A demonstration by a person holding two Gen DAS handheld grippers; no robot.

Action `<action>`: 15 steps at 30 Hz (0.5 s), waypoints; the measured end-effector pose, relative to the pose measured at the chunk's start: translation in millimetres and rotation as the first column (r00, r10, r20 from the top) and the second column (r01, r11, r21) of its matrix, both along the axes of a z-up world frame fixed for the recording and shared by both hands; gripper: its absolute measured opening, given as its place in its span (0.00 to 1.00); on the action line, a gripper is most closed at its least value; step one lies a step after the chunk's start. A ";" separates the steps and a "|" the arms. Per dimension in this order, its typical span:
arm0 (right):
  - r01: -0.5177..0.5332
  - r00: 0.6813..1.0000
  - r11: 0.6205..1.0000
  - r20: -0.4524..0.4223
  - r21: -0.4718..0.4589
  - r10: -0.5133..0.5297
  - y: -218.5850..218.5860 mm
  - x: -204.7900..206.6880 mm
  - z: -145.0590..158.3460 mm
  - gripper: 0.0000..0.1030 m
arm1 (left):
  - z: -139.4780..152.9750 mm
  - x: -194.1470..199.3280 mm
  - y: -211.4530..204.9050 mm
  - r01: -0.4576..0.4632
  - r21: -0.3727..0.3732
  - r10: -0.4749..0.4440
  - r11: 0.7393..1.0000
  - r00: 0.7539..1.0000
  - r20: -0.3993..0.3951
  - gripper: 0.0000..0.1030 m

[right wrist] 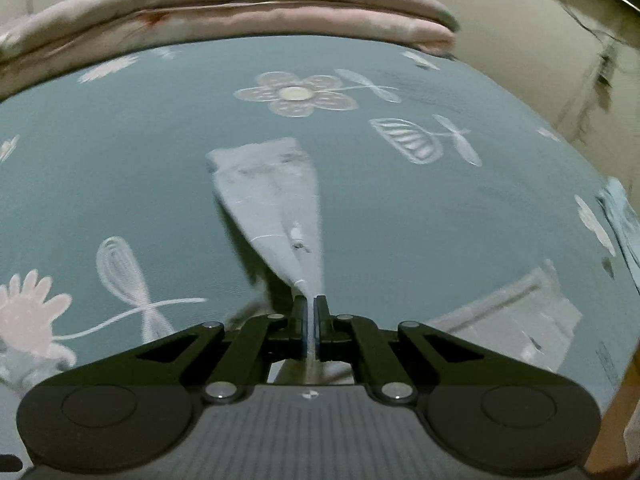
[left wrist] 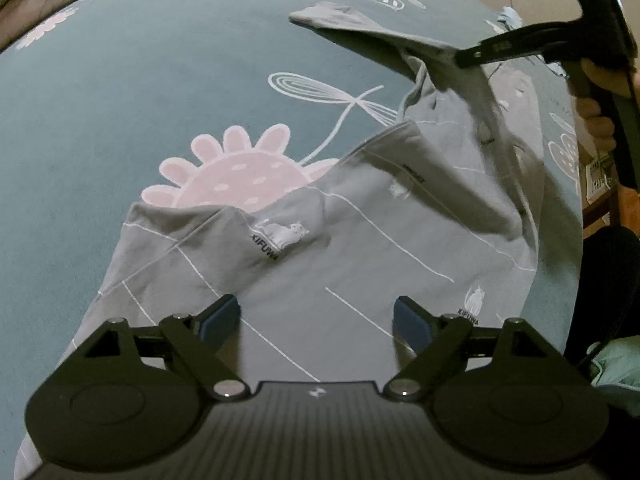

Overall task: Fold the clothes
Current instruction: 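Lift the pinched trouser-leg tip with the right gripper, pulling it away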

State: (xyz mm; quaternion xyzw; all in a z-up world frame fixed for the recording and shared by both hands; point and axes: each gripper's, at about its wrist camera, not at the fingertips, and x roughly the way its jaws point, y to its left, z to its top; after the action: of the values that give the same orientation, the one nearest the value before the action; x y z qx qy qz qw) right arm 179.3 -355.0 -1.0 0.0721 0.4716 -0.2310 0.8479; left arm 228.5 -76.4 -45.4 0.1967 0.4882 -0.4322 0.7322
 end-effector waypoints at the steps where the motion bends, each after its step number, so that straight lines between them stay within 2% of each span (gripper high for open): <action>1: 0.017 1.000 1.000 0.003 0.001 -0.017 -4.4 -4.2 1.0 0.04 | 0.0 -0.4 -0.1 0.001 0.000 -0.001 1.000 1.000 0.001 0.83; 10: 0.148 0.989 0.988 0.018 0.040 -0.149 -24.8 -45.3 13.7 0.04 | -1.2 -0.1 -2.9 0.009 0.006 -0.009 1.000 1.000 -0.002 0.86; 15: 0.188 0.982 0.981 -0.044 0.041 -0.186 -28.7 -62.3 4.9 0.06 | -1.2 -0.2 -2.2 0.011 0.002 -0.011 1.000 1.000 -0.002 0.86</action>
State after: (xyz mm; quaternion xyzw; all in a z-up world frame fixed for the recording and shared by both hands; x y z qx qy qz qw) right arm 117.0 -383.7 3.8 0.1307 0.4849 -0.3003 0.8109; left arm 228.3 -78.7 -46.6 0.1997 0.4881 -0.4359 0.7293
